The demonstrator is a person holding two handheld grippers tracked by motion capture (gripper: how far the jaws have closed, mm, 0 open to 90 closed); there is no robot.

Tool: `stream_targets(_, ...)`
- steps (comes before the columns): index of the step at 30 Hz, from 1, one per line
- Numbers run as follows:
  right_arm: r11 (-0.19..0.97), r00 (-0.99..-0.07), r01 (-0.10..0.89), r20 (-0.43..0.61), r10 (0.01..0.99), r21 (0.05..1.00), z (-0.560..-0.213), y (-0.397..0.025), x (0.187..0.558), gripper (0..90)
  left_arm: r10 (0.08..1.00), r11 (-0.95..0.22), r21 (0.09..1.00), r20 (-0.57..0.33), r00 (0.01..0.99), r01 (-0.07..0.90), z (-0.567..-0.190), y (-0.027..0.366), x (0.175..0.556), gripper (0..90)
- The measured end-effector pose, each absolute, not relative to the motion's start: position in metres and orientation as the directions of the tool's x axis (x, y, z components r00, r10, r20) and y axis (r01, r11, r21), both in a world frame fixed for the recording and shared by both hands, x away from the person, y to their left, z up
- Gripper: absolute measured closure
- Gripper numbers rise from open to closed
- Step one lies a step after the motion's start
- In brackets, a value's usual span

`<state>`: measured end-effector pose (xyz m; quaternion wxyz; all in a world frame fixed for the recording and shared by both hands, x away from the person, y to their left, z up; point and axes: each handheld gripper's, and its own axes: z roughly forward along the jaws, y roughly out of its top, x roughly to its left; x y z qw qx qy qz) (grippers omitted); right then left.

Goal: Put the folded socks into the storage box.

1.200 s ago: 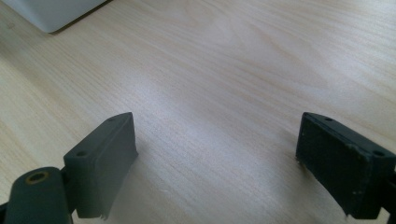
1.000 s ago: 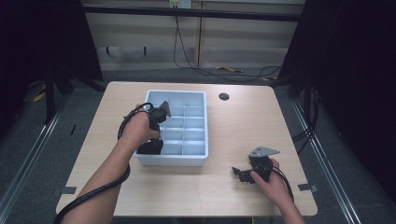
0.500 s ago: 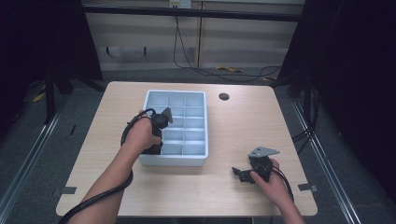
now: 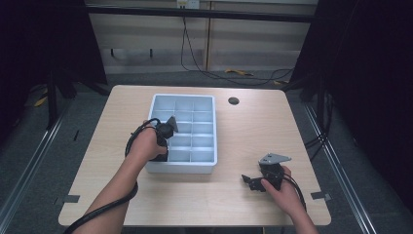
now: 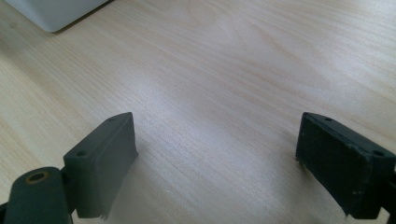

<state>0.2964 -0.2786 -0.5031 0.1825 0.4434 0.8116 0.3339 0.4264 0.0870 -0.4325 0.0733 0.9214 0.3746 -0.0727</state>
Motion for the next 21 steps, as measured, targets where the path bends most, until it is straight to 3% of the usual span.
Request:
stream_targets(8,0.382,-0.539,0.598,0.0,0.842,0.704,-0.503,-0.278,0.296,11.5,0.663,-0.719,0.153,-0.145,0.735,0.678,-0.41,0.098,0.423,69.0)
stream_targets(15,0.385,-0.54,0.597,-0.002,0.842,0.704,-0.503,-0.278,0.297,11.5,0.666,-0.707,0.192,-0.139,0.733,0.68,-0.401,0.105,0.419,44.5)
stream_targets(21,0.384,-0.54,0.597,-0.002,0.842,0.704,-0.503,-0.278,0.296,11.5,0.679,-0.689,0.223,-0.135,0.721,0.69,-0.39,0.111,0.414,34.5)
